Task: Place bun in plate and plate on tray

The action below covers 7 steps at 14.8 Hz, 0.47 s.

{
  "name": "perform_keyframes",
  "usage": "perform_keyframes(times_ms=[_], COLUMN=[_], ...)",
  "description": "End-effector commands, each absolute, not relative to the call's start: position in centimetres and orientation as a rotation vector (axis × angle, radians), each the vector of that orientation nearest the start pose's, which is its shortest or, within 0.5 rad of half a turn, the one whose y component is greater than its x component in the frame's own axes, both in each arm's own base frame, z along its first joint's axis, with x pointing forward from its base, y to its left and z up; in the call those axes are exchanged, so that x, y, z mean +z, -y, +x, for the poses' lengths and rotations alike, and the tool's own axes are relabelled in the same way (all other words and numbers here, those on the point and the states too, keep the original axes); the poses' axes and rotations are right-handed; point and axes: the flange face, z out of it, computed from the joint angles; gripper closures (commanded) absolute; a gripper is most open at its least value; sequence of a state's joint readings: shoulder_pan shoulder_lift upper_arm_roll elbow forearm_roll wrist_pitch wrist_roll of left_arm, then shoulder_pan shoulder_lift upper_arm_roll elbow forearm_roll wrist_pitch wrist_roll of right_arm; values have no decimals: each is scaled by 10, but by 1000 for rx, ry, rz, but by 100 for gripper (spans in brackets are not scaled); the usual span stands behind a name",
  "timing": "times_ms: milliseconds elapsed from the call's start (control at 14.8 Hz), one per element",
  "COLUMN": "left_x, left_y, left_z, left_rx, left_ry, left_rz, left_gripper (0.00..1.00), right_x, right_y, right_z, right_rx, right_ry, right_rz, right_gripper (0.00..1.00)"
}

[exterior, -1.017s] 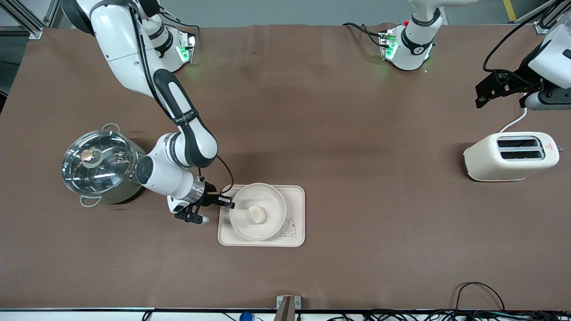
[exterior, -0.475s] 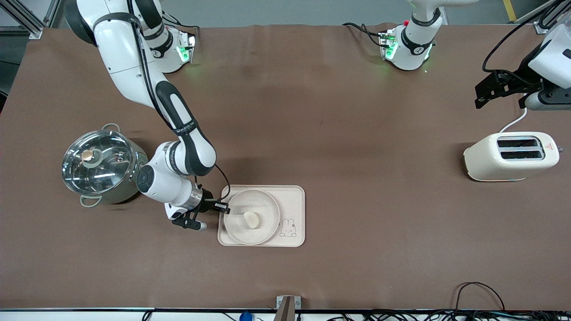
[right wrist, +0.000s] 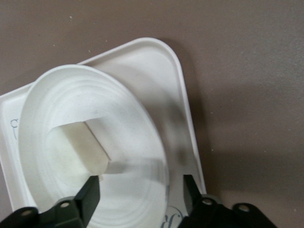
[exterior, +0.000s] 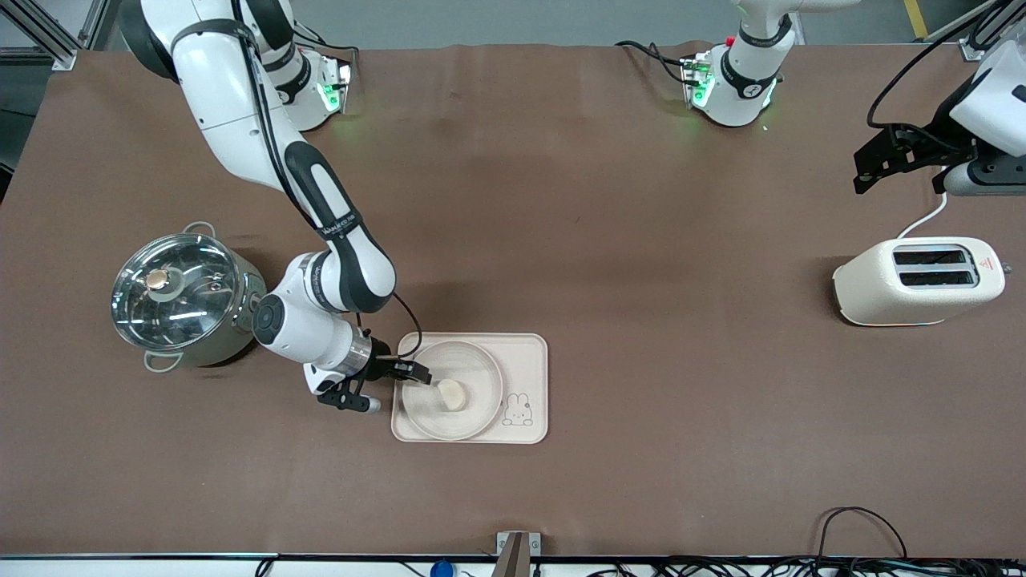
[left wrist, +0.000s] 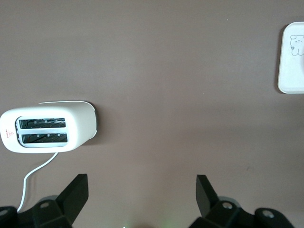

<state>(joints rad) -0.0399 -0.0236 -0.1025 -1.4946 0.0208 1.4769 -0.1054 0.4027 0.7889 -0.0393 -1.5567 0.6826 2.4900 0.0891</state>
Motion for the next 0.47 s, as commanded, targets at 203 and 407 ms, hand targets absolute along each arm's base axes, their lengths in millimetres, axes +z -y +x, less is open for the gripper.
perform_keyframes(times_ms=[203, 407], left_x=[675, 679], left_y=[82, 81], left_z=[524, 524], left_rx=[-28, -35], left_ry=[-86, -79], left_rz=[-3133, -3135], left_gripper=[0, 0], right_x=[264, 315], right_y=[-255, -214], right_z=[640, 608], right_rx=[-65, -126], right_ry=[-282, -183], right_rz=[-2738, -2846], right_gripper=[0, 0])
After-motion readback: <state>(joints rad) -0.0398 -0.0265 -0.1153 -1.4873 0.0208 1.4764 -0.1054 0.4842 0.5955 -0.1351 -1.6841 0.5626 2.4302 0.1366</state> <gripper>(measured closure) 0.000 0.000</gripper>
